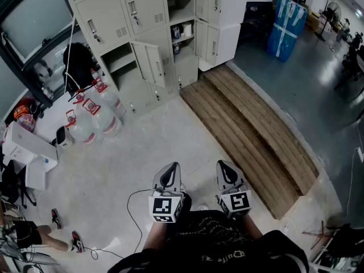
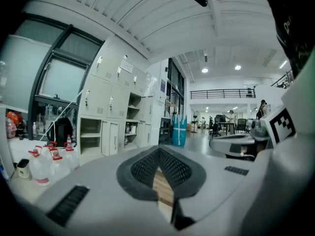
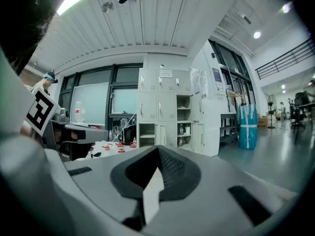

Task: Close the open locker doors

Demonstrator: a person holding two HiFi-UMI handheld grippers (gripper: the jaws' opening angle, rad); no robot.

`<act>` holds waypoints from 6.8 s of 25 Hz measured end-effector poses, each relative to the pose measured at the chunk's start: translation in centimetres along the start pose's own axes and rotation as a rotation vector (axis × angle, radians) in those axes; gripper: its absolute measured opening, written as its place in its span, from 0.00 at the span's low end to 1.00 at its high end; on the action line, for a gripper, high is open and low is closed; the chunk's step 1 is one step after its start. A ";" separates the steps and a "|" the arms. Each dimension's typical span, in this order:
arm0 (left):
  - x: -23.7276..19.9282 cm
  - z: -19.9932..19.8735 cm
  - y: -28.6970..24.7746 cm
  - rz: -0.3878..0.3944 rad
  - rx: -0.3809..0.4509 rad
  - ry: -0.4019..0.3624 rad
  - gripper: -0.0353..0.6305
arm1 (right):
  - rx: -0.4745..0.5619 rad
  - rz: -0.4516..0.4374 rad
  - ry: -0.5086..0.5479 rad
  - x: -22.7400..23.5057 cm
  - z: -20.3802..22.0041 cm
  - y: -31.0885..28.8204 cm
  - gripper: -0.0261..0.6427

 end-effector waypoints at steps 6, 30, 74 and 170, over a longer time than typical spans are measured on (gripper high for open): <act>-1.8 -0.5 -2.5 0.015 -0.008 0.010 0.06 | 0.013 0.006 0.001 0.7 -0.8 -3.1 0.04; -15.4 -5.9 -18.1 0.096 0.001 0.028 0.06 | 0.028 0.141 -0.060 5.8 -6.2 -19.5 0.05; -15.7 -16.6 -55.2 -0.192 0.046 0.196 0.06 | 0.027 -0.094 -0.086 38.5 -16.1 -50.2 0.05; -30.1 -22.7 -73.4 -0.121 -0.115 0.070 0.06 | 0.096 -0.124 0.088 49.2 -31.6 -73.8 0.17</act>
Point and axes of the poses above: the fingertips, and each gripper's own axes: y backward along the fingers, x to its right, z out of its underside, the point moved 7 cm from there along y, backward along the fingers, and after that the axes turned 8 degrees about -x, right-handed, at the moved point
